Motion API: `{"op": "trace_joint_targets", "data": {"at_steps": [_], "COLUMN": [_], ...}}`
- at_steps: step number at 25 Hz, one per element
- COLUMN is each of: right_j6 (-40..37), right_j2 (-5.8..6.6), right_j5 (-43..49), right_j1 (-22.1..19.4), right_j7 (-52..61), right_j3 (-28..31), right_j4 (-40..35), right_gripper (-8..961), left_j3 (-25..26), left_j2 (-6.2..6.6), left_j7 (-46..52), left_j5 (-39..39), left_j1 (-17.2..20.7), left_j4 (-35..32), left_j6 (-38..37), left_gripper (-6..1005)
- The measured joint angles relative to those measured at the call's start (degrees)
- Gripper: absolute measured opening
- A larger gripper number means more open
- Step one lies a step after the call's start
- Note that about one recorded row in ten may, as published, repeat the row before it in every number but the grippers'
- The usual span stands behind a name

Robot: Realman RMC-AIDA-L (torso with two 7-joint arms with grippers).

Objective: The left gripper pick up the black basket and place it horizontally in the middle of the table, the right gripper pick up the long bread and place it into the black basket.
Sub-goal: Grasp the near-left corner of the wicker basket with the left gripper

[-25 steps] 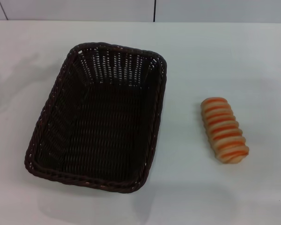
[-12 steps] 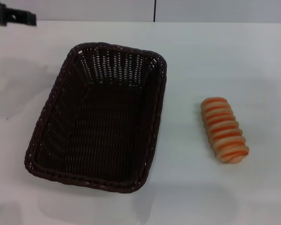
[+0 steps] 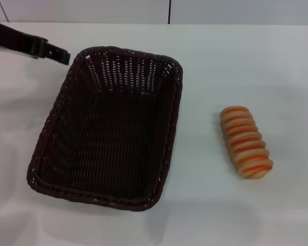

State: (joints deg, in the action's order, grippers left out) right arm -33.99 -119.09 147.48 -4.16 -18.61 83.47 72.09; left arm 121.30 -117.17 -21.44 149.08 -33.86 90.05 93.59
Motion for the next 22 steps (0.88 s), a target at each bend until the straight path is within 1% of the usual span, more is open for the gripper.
{"op": "trace_joint_targets", "data": {"at_steps": [1, 2, 4, 5, 13, 22], "right_j6": [0.0, -0.02, -0.04, -0.07, -0.07, -0.16], "right_j2": [0.0, 0.0, 0.0, 0.0, 0.0, 0.0], "right_j5": [0.0, 0.0, 0.0, 0.0, 0.01, 0.01], "right_j1": [0.0, -0.05, -0.07, -0.12, -0.15, -0.11], "right_j7": [0.0, 0.0, 0.0, 0.0, -0.01, -0.02], "right_j3": [0.0, 0.07, 0.07, 0.09, 0.11, -0.15], "right_j4": [0.0, 0.05, 0.08, 0.1, 0.24, 0.51], "right_gripper": [808, 808, 808, 808, 808, 807], "left_j3": [0.0, -0.81, -1.12, -2.14, -2.65, -2.65], "left_j2": [0.0, -0.4, -0.49, -0.58, -0.68, -0.69], "left_j7": [0.0, -0.05, -0.05, -0.04, 0.01, -0.04], "left_j5": [0.0, 1.5, 1.98, 2.9, 3.22, 3.25], "left_j1": [0.0, -0.56, -0.7, -1.09, -1.26, -1.37], "left_j4": [0.0, -1.29, -1.68, -3.12, -6.48, -8.3], "left_j6": [0.0, 0.04, 0.04, -0.03, -0.63, -0.96], "left_gripper": [765, 765, 765, 765, 765, 765]}}
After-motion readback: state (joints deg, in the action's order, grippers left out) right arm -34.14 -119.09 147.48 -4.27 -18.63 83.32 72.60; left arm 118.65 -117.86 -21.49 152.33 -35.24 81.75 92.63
